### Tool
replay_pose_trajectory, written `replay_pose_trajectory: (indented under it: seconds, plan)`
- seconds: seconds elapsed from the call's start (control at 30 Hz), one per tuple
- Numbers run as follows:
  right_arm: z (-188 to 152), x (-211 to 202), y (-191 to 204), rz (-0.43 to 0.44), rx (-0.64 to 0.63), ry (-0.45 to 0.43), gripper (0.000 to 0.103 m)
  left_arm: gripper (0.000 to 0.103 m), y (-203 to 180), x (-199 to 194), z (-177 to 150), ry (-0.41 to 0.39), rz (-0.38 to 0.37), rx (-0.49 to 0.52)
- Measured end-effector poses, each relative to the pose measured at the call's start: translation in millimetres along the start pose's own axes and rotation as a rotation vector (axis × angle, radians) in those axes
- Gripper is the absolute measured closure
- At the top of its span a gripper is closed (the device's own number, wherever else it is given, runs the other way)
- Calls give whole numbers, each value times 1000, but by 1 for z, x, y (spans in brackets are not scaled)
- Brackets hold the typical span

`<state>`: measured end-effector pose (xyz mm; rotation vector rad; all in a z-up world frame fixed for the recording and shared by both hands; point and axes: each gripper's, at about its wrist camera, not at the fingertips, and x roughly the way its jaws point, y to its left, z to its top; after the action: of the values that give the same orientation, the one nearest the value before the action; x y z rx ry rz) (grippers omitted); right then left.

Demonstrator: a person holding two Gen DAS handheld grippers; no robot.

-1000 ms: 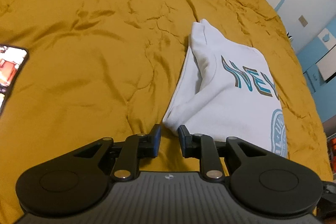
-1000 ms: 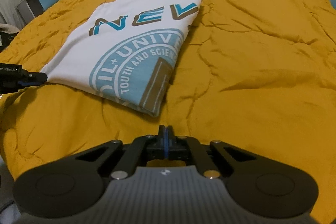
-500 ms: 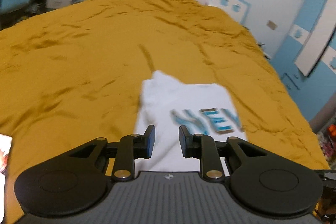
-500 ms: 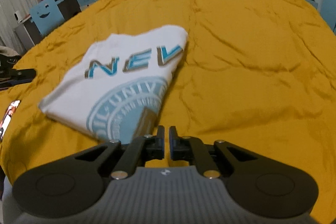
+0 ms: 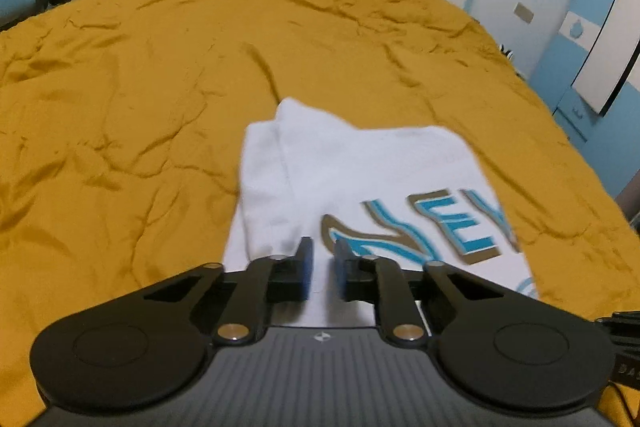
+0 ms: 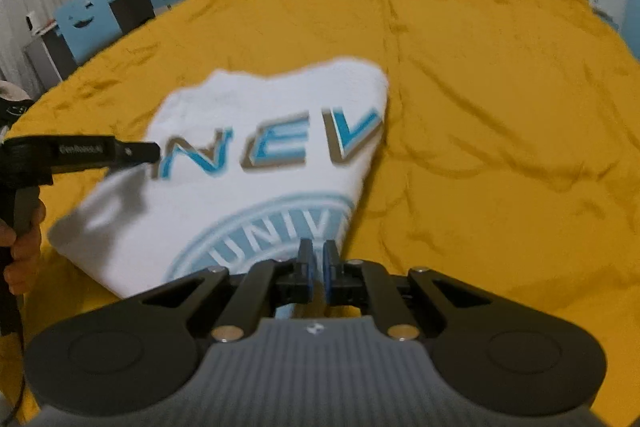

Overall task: Fold small clothes
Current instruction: 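Pinch and straighten the folded sweatshirt edges with both tools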

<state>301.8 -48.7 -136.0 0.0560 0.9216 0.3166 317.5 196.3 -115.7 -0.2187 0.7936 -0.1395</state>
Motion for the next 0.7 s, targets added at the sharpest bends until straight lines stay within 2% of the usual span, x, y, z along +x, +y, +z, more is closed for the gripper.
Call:
replay_pose_trajectory:
  seconds: [0.1, 0.23, 0.3, 0.37, 0.43, 0.5, 0.57, 0.6, 0.63, 0.7]
  plan:
    - [-7, 10, -4, 6, -14, 10, 99, 96, 7, 3, -6, 8, 4, -3]
    - [-8, 14, -12, 19, -4, 22, 98, 97, 15, -6, -11, -8, -9, -55]
    - [-7, 14, -14, 12, -4, 24, 93, 95, 16, -14, -9, -19, 3, -76]
    - [-5, 13, -16, 12, -3, 23, 88, 86, 22, -26, -5, -43, 0, -103]
    - [-4, 9, -20, 31, 9, 14, 84, 57, 33, -36, 2, -67, -29, -146]
    - [-2, 8, -27, 49, 34, 8, 75, 48, 44, -39, 8, -82, -44, -178]
    - [3, 6, -37, 72, 87, -8, 66, 43, 55, -38, 16, -88, -62, -210]
    - [5, 5, -43, 84, 121, -15, 60, 36, 60, -36, 19, -83, -76, -232]
    - [7, 5, -49, 97, 158, -20, 57, 27, 66, -31, 23, -75, -109, -265]
    - [13, 8, -61, 128, 228, -26, 42, 19, 77, -18, 26, -47, -200, -337]
